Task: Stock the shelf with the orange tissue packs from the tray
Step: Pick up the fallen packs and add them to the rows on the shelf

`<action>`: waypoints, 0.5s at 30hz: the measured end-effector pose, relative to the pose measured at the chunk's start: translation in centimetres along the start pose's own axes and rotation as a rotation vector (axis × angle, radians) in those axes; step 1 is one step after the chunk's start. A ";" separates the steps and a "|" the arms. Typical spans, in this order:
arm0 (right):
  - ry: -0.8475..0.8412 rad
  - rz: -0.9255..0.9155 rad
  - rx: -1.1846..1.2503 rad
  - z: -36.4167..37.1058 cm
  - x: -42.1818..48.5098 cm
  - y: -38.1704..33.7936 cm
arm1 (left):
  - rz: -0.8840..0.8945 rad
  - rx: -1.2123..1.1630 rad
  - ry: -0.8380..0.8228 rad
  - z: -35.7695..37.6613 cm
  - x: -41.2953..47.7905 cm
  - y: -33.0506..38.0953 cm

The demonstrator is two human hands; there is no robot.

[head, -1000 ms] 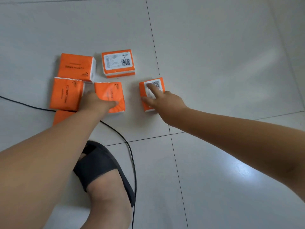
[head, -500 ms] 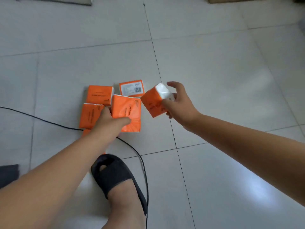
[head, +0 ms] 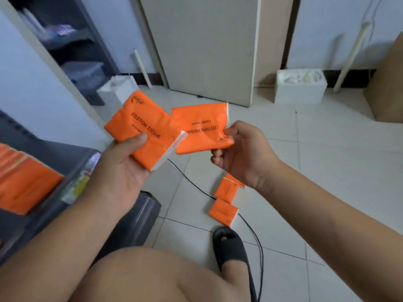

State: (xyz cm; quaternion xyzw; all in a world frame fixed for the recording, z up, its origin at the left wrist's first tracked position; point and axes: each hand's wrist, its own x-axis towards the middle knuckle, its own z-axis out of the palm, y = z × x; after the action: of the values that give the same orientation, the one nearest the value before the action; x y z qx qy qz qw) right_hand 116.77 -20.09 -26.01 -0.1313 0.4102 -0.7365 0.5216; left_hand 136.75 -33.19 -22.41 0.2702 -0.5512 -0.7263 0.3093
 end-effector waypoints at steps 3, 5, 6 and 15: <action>-0.128 0.016 -0.070 7.5 -0.4 0.1 | 0.088 -0.043 0.136 -3.5 -4.2 4.4; -0.204 0.019 -0.092 12.1 -1.0 0.7 | 0.134 -0.079 0.235 -5.3 -7.1 6.5; -0.241 0.013 -0.097 14.2 -1.4 1.3 | 0.157 -0.095 0.278 -6.4 -8.5 7.3; -0.447 -0.002 -0.196 26.9 -4.1 9.3 | 0.282 -0.127 0.461 -15.4 -17.5 10.0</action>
State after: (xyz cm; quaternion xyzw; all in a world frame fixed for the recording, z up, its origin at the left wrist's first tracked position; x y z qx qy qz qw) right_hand 141.35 -30.21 -15.07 -0.3414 0.3538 -0.6463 0.5836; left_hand 161.15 -31.85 -15.56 0.3293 -0.4517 -0.6285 0.5408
